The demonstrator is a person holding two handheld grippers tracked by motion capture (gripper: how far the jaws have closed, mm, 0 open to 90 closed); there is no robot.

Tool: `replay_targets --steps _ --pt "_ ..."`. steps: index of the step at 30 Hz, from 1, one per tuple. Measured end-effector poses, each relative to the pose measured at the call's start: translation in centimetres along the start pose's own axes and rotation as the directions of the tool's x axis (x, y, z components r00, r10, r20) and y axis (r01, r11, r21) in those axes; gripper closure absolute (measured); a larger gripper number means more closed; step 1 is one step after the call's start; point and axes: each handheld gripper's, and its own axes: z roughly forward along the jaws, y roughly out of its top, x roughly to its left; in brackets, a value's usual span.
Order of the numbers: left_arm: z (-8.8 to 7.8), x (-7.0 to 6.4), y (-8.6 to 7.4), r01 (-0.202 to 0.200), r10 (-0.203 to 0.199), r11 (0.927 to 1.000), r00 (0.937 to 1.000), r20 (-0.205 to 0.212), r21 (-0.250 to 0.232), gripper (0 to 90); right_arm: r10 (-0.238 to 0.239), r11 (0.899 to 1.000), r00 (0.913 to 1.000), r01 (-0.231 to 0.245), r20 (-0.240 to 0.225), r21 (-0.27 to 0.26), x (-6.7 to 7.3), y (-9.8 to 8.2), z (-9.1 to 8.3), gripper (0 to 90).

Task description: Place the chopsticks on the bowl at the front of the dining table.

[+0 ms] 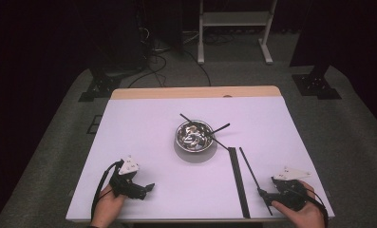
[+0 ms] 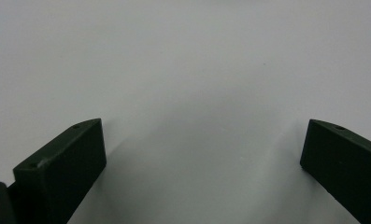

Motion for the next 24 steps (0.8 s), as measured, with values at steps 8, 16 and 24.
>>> replay_targets --steps 8,16,24 --pt "0.0 0.0 0.0 0.0 0.0 1.0 1.0 0.0 0.0 0.0 0.005 1.0 1.0 -0.005 0.008 -0.002 -0.7 0.0 0.0 28.3" --pt "0.0 0.0 0.0 0.001 -0.001 1.0 1.0 0.0 -0.001 0.0 0.02 1.0 0.9996 -0.02 0.021 -0.003 -1.6 -0.1 -0.1 27.8" --pt "0.0 0.0 0.0 0.001 -0.001 1.0 1.0 0.0 0.0 0.0 0.036 0.999 0.9986 -0.036 0.038 -0.005 -2.5 -0.3 -0.3 27.3"
